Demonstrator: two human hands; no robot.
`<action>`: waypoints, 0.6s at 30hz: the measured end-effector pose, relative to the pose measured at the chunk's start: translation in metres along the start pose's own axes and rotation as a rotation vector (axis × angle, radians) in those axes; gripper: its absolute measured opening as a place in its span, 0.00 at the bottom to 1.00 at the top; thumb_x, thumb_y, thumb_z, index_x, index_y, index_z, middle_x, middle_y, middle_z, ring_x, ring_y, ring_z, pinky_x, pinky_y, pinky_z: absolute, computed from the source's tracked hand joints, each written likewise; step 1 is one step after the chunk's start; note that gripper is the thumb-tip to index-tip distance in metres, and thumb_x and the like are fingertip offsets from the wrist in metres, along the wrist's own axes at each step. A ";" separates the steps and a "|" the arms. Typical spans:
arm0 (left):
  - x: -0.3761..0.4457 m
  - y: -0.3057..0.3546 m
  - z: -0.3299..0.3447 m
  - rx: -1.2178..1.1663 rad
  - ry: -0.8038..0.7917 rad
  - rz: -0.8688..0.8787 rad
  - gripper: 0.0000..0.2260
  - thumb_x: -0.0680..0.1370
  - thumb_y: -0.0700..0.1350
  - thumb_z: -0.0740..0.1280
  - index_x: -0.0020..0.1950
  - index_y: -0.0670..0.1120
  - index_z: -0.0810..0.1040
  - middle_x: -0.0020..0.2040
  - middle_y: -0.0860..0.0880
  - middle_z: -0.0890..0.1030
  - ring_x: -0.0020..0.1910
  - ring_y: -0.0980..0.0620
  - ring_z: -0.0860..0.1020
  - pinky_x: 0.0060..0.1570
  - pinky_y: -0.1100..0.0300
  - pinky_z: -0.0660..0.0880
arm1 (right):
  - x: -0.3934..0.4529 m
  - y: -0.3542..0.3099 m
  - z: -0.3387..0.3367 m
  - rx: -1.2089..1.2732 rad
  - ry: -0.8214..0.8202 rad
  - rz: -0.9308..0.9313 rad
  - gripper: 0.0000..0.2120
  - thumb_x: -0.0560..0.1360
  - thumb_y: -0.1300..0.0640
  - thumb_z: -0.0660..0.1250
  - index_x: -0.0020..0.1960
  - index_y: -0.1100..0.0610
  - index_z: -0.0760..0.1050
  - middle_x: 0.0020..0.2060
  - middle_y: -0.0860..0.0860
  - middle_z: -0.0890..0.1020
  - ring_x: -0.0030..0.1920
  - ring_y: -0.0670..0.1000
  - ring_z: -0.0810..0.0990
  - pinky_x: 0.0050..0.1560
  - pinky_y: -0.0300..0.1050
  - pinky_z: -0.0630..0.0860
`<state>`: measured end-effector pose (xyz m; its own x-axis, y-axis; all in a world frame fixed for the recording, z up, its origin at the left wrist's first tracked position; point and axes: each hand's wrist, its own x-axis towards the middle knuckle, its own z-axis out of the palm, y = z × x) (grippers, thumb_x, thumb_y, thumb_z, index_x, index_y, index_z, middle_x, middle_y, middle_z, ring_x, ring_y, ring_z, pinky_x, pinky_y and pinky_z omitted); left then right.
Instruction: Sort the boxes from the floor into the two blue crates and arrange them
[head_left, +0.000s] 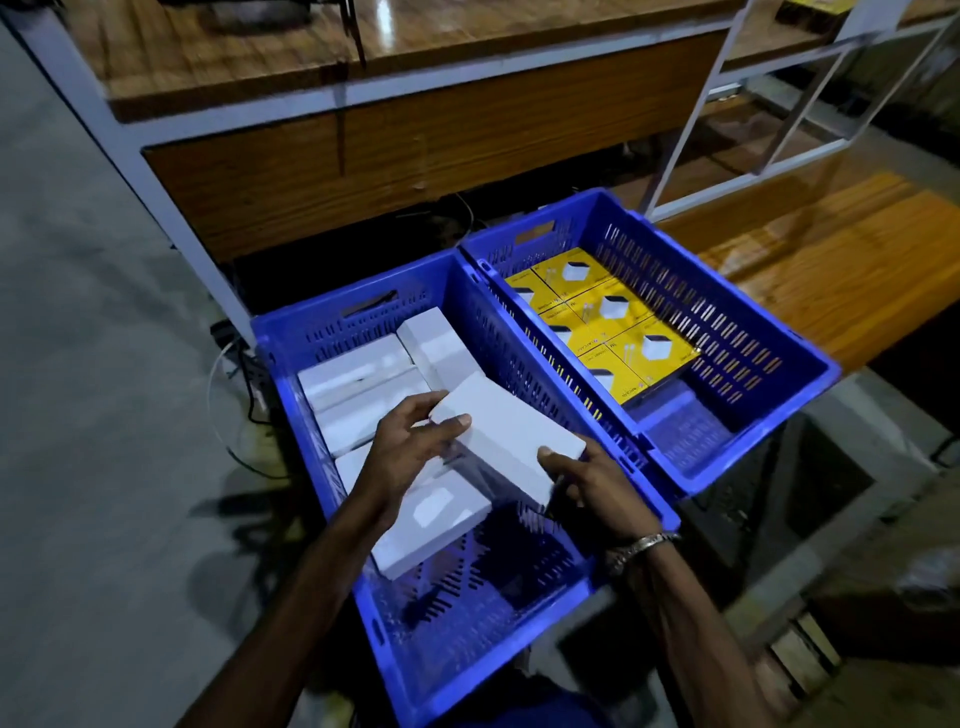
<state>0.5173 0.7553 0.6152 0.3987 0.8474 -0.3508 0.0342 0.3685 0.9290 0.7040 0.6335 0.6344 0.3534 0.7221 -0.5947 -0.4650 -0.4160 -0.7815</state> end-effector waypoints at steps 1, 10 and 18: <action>0.008 -0.001 0.003 0.076 -0.012 0.022 0.18 0.75 0.44 0.78 0.64 0.48 0.81 0.57 0.50 0.87 0.56 0.50 0.85 0.56 0.56 0.81 | 0.001 0.004 0.004 0.033 0.040 0.011 0.15 0.80 0.64 0.68 0.66 0.64 0.74 0.34 0.50 0.81 0.25 0.41 0.78 0.25 0.36 0.72; 0.069 -0.012 0.029 0.802 -0.036 0.185 0.23 0.73 0.58 0.75 0.66 0.53 0.81 0.63 0.53 0.84 0.60 0.52 0.82 0.62 0.52 0.79 | 0.032 0.023 0.016 0.102 0.349 0.203 0.13 0.73 0.69 0.67 0.57 0.66 0.73 0.36 0.57 0.76 0.26 0.52 0.74 0.27 0.43 0.73; 0.073 -0.022 0.028 1.089 -0.009 0.319 0.20 0.77 0.56 0.72 0.66 0.50 0.82 0.64 0.51 0.84 0.62 0.49 0.82 0.65 0.51 0.77 | 0.064 0.021 0.031 0.117 0.325 0.282 0.10 0.80 0.67 0.59 0.41 0.59 0.71 0.40 0.54 0.74 0.40 0.52 0.74 0.46 0.47 0.74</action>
<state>0.5715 0.7980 0.5731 0.5383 0.8386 -0.0831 0.7071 -0.3958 0.5860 0.6918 0.6881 0.5856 0.4275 0.3704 -0.8247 -0.6622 -0.4927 -0.5646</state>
